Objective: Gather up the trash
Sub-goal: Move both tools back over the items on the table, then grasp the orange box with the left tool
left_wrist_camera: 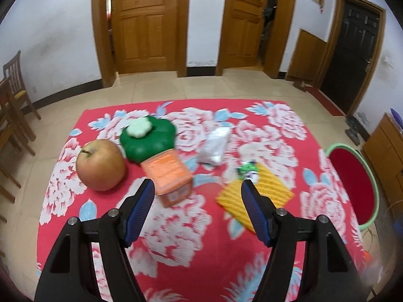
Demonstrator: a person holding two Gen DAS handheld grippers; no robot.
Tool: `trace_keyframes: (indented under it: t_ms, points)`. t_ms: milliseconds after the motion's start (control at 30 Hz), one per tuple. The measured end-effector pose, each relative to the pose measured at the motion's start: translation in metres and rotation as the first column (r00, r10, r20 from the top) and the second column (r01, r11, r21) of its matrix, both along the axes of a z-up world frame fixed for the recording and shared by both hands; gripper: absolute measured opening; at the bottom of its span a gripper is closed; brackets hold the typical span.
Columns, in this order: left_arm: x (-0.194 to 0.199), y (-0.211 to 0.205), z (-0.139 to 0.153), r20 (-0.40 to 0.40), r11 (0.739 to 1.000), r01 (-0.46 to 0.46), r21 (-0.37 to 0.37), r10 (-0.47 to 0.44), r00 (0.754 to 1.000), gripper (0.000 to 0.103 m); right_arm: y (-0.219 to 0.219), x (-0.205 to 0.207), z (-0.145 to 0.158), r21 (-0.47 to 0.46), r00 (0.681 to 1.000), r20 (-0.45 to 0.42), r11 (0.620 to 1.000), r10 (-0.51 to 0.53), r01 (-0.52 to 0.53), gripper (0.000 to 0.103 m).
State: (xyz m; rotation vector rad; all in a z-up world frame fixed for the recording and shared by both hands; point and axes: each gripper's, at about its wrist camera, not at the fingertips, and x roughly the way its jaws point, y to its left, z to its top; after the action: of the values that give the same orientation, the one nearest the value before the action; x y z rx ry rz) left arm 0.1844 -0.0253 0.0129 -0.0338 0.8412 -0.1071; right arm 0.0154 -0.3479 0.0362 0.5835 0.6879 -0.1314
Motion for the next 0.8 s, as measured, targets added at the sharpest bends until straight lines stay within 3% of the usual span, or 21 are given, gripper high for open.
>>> trace_keyframes:
  t_ms: [400, 700, 800]
  points:
    - [0.029, 0.015, -0.026, -0.052, 0.997, -0.073, -0.001, 0.073, 0.996, 0.071, 0.006, 0.015, -0.015, -0.006, 0.999, -0.045, 1.000, 0.016, -0.017, 0.074]
    - [0.046, 0.006, -0.042, -0.073, 0.996, -0.072, 0.047, 0.076, 0.994, 0.070, -0.001, 0.019, -0.024, 0.011, 0.998, -0.065, 1.000, 0.003, -0.002, 0.074]
    - [0.046, 0.006, -0.044, -0.076, 0.996, -0.071, 0.063, 0.076, 0.994, 0.056, -0.004, 0.015, -0.024, 0.015, 0.998, -0.061, 1.000, -0.006, 0.007, 0.074]
